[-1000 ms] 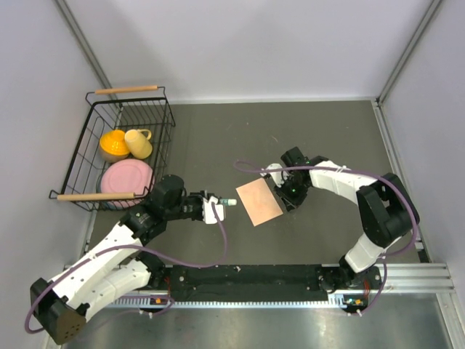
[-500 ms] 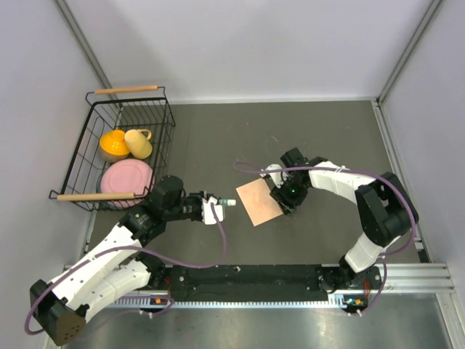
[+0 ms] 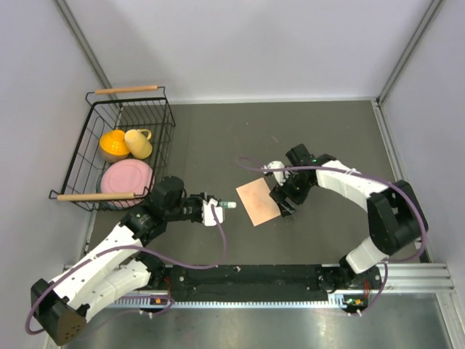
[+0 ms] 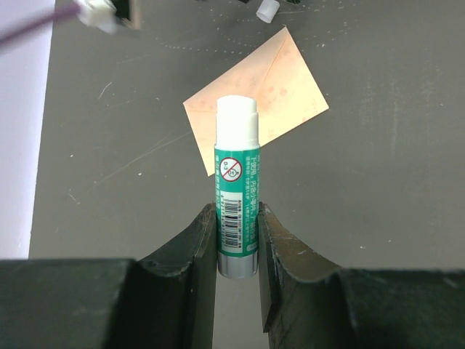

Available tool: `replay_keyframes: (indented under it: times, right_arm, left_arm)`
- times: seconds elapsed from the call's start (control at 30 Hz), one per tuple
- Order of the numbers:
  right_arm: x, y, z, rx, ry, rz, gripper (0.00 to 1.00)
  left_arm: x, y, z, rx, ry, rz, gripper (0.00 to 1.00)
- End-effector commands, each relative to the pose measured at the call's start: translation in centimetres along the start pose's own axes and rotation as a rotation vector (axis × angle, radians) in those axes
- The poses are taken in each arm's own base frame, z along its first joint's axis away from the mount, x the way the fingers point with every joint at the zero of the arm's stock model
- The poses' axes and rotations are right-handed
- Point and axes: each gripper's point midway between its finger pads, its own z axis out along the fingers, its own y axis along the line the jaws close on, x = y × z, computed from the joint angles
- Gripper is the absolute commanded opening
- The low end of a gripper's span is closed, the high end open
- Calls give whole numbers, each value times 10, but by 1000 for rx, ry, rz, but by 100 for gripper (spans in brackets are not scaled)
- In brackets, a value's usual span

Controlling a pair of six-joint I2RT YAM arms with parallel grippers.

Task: Place the letter into the envelope and seal it
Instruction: Place the solid glue cap at the center of the board, then screw the solid glue.

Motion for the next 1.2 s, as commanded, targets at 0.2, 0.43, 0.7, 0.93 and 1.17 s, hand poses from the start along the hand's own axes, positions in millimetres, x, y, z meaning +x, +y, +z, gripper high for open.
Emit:
replay_keyframes:
  times: [0.2, 0.43, 0.7, 0.93, 1.17]
  right_arm:
    - [-102, 101, -150, -391, -519, -199, 95]
    - [-137, 146, -155, -794, -422, 38, 88]
    - [-155, 182, -144, -917, -326, 21, 84]
    - [-162, 204, -132, -931, -283, -16, 76]
    - [-154, 199, -102, -906, -226, 23, 61]
  left_arm:
    - [-38, -7, 1, 82, -179, 129, 0]
    - [-43, 23, 7, -64, -103, 427, 0]
    - [-54, 22, 7, -69, -82, 591, 0]
    - [-56, 23, 12, -69, -55, 592, 0]
    - [-58, 30, 11, -92, -40, 540, 0]
